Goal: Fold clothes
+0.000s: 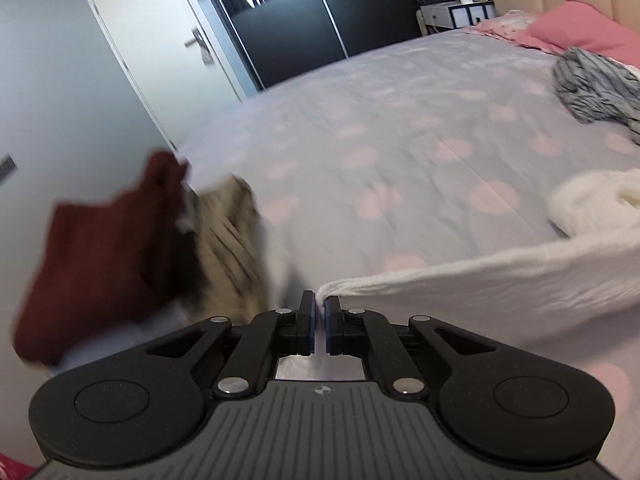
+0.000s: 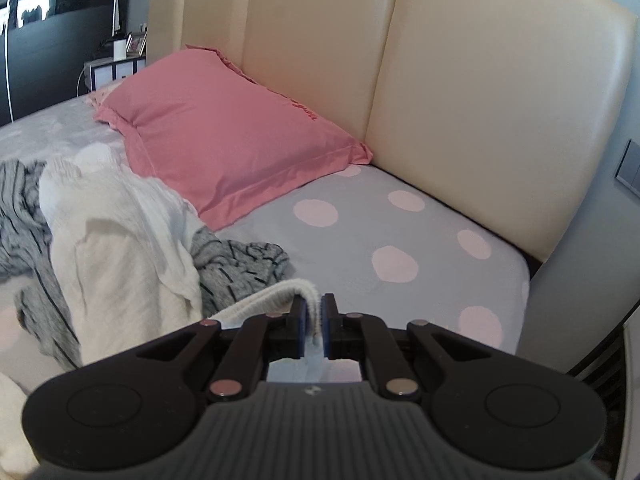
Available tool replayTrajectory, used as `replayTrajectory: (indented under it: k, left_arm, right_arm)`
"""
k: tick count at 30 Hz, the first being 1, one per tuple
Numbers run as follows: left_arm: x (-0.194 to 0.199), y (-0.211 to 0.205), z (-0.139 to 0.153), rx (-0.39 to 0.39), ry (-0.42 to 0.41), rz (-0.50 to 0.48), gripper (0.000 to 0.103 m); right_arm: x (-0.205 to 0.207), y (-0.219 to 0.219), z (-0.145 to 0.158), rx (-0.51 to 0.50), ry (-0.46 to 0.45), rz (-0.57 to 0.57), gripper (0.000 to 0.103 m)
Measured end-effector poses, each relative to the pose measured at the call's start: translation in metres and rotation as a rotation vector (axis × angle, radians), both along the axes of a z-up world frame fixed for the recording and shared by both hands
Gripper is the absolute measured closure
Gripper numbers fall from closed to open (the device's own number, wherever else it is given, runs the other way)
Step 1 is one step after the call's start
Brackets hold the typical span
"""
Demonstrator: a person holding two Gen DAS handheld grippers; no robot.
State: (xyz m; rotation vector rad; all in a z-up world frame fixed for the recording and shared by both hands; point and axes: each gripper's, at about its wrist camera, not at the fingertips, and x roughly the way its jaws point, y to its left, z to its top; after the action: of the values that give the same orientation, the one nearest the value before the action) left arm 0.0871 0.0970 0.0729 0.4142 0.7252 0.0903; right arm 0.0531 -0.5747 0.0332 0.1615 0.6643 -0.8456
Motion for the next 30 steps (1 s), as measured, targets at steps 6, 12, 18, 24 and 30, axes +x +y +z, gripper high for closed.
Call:
replayTrajectory:
  k: [6,12,18,24,30]
  left_arm:
    - [0.045,0.015,0.042,0.045,-0.084,0.055,0.101]
    - [0.049,0.033,0.085,0.001,-0.198,0.081,0.101]
    - [0.027,0.044,0.029,0.043,-0.045,0.038,0.101]
    - [0.000,0.039,-0.036,0.069,0.108,-0.026,0.101]
    - [-0.007,0.033,-0.051,0.067,0.114,-0.045,0.101]
  right_arm:
    - [0.023,0.005,0.032,0.031,-0.108,0.082,0.094]
    - [0.020,-0.008,0.089,0.130,-0.335,0.099,0.094]
    - [0.019,-0.041,0.054,0.421,-0.138,0.041,0.094]
    - [0.004,-0.039,-0.001,0.432,-0.017,0.077,0.094]
    - [-0.006,-0.028,-0.028,0.382,0.006,0.145,0.085]
